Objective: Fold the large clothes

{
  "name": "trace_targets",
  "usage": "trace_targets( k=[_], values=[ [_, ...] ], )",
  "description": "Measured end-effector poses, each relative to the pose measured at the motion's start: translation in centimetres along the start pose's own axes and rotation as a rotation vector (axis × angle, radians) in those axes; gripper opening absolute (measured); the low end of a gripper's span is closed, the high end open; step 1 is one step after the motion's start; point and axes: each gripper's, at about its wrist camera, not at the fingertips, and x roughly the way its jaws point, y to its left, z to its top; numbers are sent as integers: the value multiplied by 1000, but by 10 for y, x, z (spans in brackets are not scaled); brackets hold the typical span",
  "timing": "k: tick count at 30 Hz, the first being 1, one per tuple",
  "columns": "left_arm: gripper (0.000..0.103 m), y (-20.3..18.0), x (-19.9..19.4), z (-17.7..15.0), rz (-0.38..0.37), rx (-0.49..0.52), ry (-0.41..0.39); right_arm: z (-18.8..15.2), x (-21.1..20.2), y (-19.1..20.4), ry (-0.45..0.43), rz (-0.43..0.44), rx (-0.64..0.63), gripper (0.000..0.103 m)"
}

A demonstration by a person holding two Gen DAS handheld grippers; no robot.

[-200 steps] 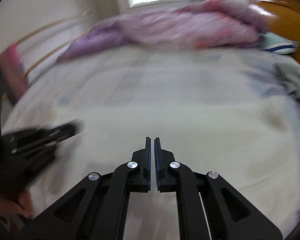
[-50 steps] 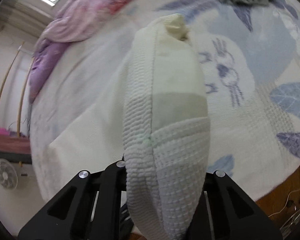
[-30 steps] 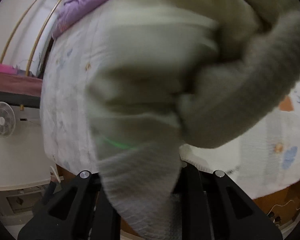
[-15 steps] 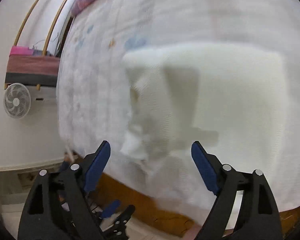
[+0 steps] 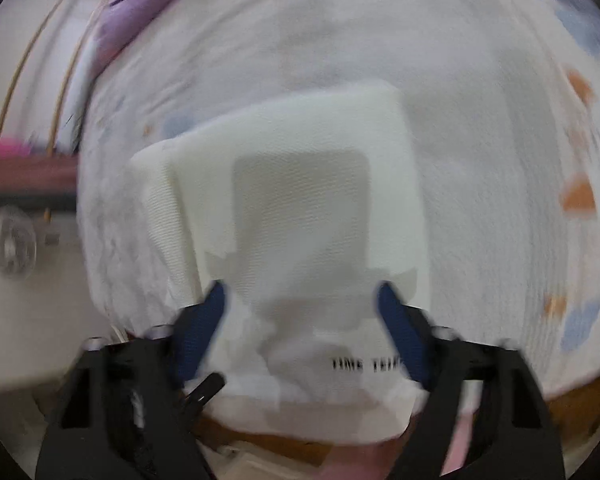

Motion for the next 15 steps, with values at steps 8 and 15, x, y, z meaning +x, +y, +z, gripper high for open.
trace_targets(
  k=[8,15],
  values=[
    [20,22,8,8,62,-48,-20,56,123,97,152,89,-280,6],
    [28,37,56,37,178,6,-25,82,177,86,141,158,-106,2]
  ],
)
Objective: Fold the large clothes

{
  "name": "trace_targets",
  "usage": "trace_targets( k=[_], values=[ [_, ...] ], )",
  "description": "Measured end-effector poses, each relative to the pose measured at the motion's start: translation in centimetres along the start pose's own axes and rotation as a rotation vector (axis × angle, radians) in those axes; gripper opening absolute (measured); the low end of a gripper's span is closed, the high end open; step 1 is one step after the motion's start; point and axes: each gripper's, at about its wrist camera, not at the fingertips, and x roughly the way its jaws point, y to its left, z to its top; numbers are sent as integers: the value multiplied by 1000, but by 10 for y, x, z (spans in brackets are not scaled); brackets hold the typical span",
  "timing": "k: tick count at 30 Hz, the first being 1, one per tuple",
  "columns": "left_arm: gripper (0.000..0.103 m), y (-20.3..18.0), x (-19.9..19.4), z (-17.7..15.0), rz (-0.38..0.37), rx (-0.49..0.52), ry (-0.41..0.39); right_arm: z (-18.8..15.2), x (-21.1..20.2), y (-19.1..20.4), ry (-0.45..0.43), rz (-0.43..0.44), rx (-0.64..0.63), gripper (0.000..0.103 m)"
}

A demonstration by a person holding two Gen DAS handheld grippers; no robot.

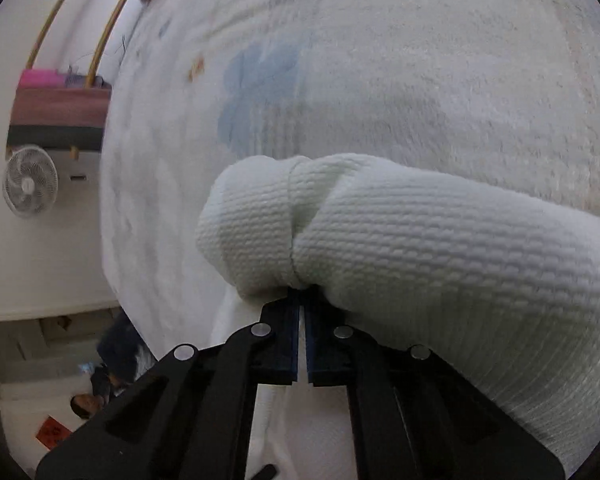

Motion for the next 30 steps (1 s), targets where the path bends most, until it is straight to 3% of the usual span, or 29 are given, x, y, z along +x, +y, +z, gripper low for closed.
trace_targets(
  k=[3,5,8,10,12,14,17,19,21,23,26,30],
  values=[
    [33,7,0,0,-22,-23,5,5,-34,20,-142,39,-62,3],
    [35,9,-1,-3,-13,-18,3,26,-37,21,-185,32,-49,3],
    [42,8,-4,-4,9,7,1,51,-33,13,-99,37,16,4],
    [47,9,-13,-4,24,15,-3,35,-62,17,-132,63,-44,5],
    [49,6,-26,-4,22,20,-18,17,-76,19,-113,-16,-86,7],
    [49,2,-41,-4,54,46,-37,9,-72,7,-48,3,-33,9],
    [49,2,-47,-2,71,52,-62,13,-44,-5,-35,-3,-8,8],
    [46,6,-31,5,60,24,-45,22,-22,-2,-16,27,26,7],
    [45,6,-11,10,62,-11,-31,31,-18,15,-14,-21,-13,6],
    [46,8,-2,16,50,-37,-15,30,-31,32,-33,36,-79,3],
    [49,-7,-16,19,102,47,-56,27,-68,39,-97,270,-92,3],
    [50,-17,-40,32,143,72,-109,13,-114,27,-192,185,-71,3]
  ],
)
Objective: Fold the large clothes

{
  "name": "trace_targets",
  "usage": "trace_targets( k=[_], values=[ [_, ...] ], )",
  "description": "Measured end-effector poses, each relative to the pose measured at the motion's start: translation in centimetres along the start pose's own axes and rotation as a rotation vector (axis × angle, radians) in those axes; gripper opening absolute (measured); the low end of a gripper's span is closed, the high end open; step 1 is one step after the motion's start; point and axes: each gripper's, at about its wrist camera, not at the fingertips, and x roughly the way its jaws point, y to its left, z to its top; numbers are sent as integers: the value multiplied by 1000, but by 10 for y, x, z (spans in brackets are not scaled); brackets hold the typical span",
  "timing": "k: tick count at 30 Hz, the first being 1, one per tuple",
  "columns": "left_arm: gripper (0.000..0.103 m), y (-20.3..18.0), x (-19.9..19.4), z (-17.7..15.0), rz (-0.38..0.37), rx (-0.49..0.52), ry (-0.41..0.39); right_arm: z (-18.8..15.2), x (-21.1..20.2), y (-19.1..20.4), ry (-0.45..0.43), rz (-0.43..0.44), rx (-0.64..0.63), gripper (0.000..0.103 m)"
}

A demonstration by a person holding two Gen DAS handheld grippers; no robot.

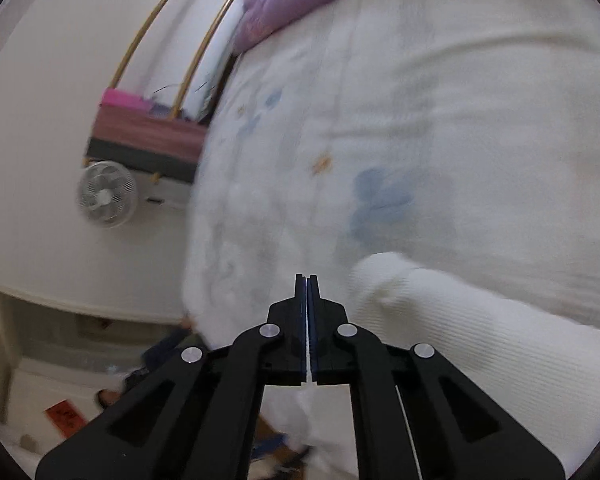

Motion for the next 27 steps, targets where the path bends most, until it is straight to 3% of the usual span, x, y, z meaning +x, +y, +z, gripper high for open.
trace_targets(
  k=[2,4,7,10,12,15,17,19,21,24,27],
  values=[
    [50,0,-17,10,46,13,-41,-12,-25,-16,-37,-34,50,3],
    [50,-3,-34,18,68,24,-79,-26,-51,-37,-67,-169,87,4],
    [50,3,-48,29,23,41,-122,-46,-82,-75,-83,-258,203,4],
    [50,-32,-53,60,-43,117,-179,-58,-93,-107,-83,-348,264,4],
    [50,-62,-48,84,-34,166,-234,-61,-91,-126,-93,-339,292,1],
    [50,-97,-28,121,-88,206,-308,-66,-79,-164,-120,-316,365,0],
    [49,-119,3,148,-98,223,-271,-71,-72,-180,-155,-244,395,0],
    [48,-135,52,170,-43,236,-173,-73,-78,-186,-173,-194,425,0],
    [49,-137,74,173,-85,210,-160,-74,-76,-193,-189,-150,451,0],
    [49,-119,62,175,-164,141,-138,-76,-85,-191,-172,-139,464,0],
    [49,-104,23,159,-104,176,-191,-86,-90,-163,-108,-190,399,4]
  ],
)
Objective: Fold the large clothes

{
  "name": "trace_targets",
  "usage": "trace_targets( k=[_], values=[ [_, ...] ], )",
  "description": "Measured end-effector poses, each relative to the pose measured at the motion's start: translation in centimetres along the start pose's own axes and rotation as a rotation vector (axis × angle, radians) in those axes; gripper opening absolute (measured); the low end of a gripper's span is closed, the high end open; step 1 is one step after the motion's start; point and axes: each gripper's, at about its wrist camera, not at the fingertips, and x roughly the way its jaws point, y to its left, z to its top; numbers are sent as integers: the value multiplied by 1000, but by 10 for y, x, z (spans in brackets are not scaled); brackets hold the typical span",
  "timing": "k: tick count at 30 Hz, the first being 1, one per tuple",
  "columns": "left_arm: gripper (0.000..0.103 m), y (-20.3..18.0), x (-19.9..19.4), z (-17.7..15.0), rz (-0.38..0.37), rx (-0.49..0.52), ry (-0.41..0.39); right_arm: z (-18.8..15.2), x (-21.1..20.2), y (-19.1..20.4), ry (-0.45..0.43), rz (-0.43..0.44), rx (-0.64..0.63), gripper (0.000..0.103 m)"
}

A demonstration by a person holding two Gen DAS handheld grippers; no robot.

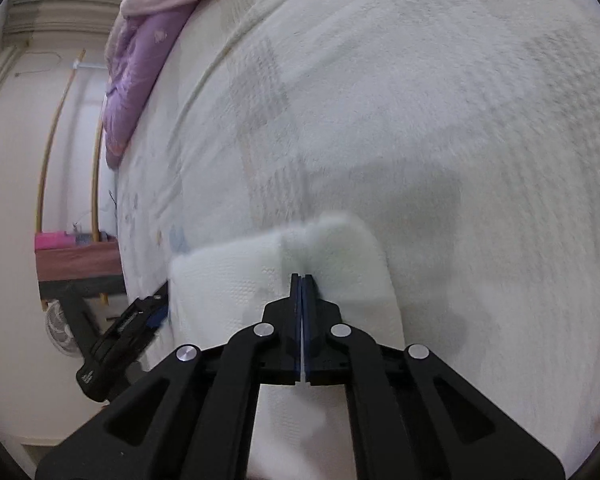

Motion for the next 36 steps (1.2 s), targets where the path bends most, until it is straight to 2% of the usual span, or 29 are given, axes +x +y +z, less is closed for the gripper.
trace_targets(
  k=[2,4,5,6,7,8,10,11,14,18,19,20,21,22,24,26,29,36],
  values=[
    [49,2,-24,-23,-4,46,-13,-20,-1,7,11,-42,-87,7],
    [49,3,-22,-52,1,95,49,-42,10,-7,12,-18,-87,6],
    [49,4,-10,-77,31,124,121,-52,16,-21,51,-6,-8,5],
    [49,9,-7,-89,49,128,155,-61,13,-33,69,40,94,4],
    [49,16,-7,-110,69,119,173,-74,7,-37,89,93,155,6],
    [49,20,-14,-119,74,110,153,-83,4,-37,112,92,144,7],
    [51,28,-28,-131,80,79,137,-111,6,-35,151,62,73,7],
    [52,36,-30,-138,99,45,165,-122,11,-38,176,60,65,7],
    [52,50,-30,-153,85,-7,203,-153,22,-55,287,95,175,6],
    [57,54,-34,-169,94,17,220,-154,15,-42,308,29,18,6],
    [57,55,-35,-169,87,12,226,-149,14,-43,332,26,35,7],
    [62,56,-37,-171,82,6,228,-144,12,-41,344,27,56,9],
    [68,57,-41,-170,80,1,228,-138,5,-37,350,41,66,22],
    [77,58,-46,-165,77,2,216,-132,-5,-32,331,47,42,50],
    [80,58,-55,-157,50,11,188,-121,-33,-22,237,37,-31,91],
    [89,59,-60,-145,17,9,165,-113,-54,-21,182,33,-90,93],
    [89,60,-55,-126,-13,8,159,-112,-66,-37,169,-36,-101,93],
    [89,55,-45,-111,24,41,164,-97,-59,-67,184,-81,-15,93]
  ],
)
